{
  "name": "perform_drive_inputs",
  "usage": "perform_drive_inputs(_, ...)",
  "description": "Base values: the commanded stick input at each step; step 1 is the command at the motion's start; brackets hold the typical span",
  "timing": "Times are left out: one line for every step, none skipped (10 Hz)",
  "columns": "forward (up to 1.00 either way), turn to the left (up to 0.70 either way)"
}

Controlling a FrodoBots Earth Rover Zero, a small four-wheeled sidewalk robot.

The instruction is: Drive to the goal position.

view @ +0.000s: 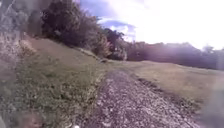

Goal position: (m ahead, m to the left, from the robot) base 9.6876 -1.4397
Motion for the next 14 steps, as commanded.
perform_drive_inputs(1.00,0.00)
perform_drive_inputs(1.00,0.00)
perform_drive_inputs(1.00,0.00)
perform_drive_inputs(1.00,0.00)
perform_drive_inputs(1.00,0.00)
perform_drive_inputs(1.00,0.00)
perform_drive_inputs(1.00,0.00)
perform_drive_inputs(1.00,0.00)
perform_drive_inputs(1.00,0.00)
perform_drive_inputs(1.00,0.00)
perform_drive_inputs(1.00,0.00)
perform_drive_inputs(1.00,0.00)
perform_drive_inputs(1.00,0.00)
perform_drive_inputs(1.00,0.00)
